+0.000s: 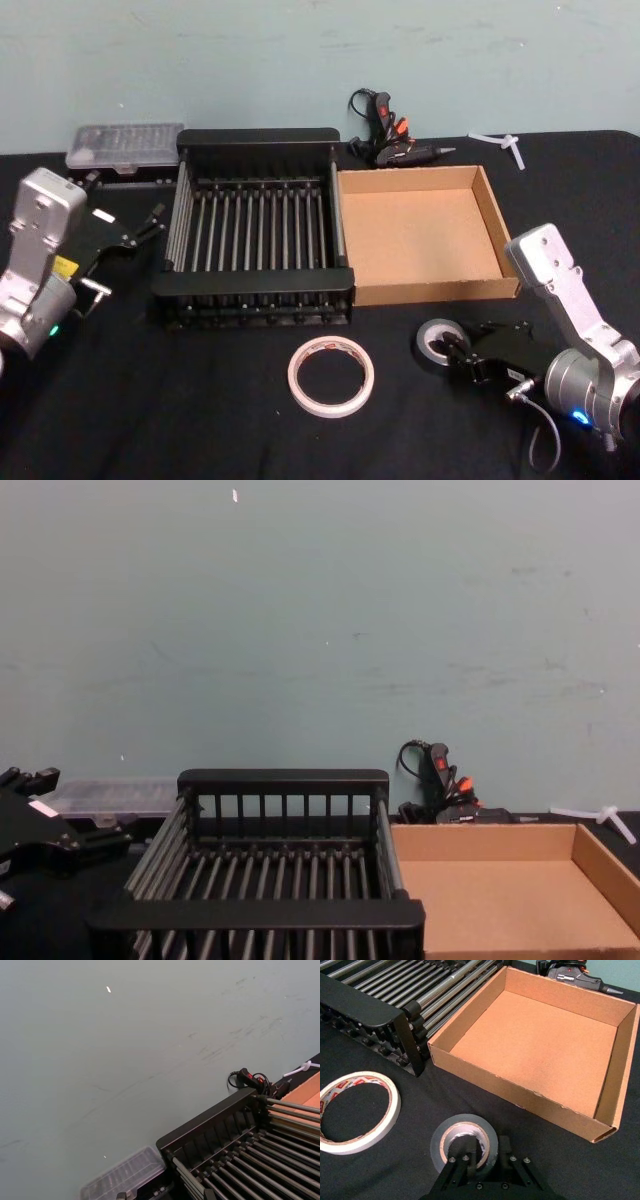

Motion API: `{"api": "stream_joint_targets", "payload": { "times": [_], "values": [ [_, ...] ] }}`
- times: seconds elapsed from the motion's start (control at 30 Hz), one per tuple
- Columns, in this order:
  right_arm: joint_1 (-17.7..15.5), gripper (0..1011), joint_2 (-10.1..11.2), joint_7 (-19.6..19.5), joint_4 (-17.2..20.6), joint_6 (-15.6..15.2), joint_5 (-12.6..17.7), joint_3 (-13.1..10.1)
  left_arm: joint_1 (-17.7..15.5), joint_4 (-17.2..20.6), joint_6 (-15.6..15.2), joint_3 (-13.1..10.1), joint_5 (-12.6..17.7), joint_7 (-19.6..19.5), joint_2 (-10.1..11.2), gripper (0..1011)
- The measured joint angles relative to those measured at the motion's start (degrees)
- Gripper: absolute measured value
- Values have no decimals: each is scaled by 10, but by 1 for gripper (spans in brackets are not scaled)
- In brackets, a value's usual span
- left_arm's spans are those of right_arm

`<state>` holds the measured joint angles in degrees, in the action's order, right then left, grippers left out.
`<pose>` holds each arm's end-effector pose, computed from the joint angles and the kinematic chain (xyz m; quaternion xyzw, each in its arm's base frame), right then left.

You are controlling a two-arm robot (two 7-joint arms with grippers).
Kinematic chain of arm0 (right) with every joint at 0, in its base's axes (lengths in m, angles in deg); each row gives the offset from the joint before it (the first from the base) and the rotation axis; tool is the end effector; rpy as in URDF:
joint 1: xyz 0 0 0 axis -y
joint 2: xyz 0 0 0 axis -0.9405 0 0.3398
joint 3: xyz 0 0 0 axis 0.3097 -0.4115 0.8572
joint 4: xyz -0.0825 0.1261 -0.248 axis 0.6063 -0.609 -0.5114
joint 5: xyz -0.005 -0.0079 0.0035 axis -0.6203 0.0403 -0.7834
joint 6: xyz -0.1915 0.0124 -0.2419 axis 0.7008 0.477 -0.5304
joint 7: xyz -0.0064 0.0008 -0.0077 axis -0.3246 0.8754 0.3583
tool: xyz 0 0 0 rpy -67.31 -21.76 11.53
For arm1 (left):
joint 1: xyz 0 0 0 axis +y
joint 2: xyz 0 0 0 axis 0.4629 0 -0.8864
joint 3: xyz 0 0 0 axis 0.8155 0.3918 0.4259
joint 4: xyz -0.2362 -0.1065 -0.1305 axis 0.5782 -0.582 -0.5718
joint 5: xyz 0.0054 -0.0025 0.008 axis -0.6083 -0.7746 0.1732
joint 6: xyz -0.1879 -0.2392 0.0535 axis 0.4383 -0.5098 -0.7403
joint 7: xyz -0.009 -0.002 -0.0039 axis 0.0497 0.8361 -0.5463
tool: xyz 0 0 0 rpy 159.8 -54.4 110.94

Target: Pick up the white tape and place it into the black box , Pick up the silver tape and place it into the brown box.

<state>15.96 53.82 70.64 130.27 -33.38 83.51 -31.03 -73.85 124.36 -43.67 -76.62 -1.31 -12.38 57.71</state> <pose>0.2909 -0.0339 -0.2759 -0.2607 0.1227 -0.4735 0.8323 0.3581 0.0826 -0.3022 0.1415 -0.1324 0.5800 0.7912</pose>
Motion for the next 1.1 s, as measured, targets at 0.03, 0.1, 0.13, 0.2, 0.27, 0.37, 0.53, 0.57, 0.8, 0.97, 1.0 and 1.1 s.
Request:
{"api": "stream_joint_targets", "payload": {
  "times": [0.03, 0.1, 0.13, 0.2, 0.27, 0.37, 0.53, 0.57, 0.8, 0.97, 1.0, 1.1],
  "values": [
    [0, 244, 0, 0, 0, 0, 0, 0, 0, 0, 0, 0, 0, 0, 0, 1001],
    [0, 210, 0, 0, 0, 0, 0, 0, 0, 0, 0, 0, 0, 0, 0, 1001],
    [0, 185, 0, 0, 0, 0, 0, 0, 0, 0, 0, 0, 0, 0, 0, 1001],
    [0, 174, 0, 0, 0, 0, 0, 0, 0, 0, 0, 0, 0, 0, 0, 1001],
    [0, 166, 0, 0, 0, 0, 0, 0, 0, 0, 0, 0, 0, 0, 0, 1001],
    [0, 166, 0, 0, 0, 0, 0, 0, 0, 0, 0, 0, 0, 0, 0, 1001],
    [0, 166, -1, 2, 0, 0, 0, -1, 0, 0, 0, 0, 0, 0, 0, 1001],
    [-1, 166, -2, 3, 0, 1, 0, -2, 0, 0, 0, 0, 0, 0, 0, 1001],
    [-5, 166, -8, 16, 6, 7, -6, -13, 0, 0, 0, 0, 0, 0, 0, 1001],
    [-9, 166, -7, 26, 20, 12, -9, -20, 0, 0, 0, 0, 0, 0, 0, 1001],
    [-11, 166, -6, 30, 26, 15, -9, -23, 0, 0, 0, 0, 0, 0, 0, 1001],
    [-14, 166, -3, 37, 42, 22, -9, -29, 0, 0, 0, 0, 0, 0, 0, 1001]
  ]
}}
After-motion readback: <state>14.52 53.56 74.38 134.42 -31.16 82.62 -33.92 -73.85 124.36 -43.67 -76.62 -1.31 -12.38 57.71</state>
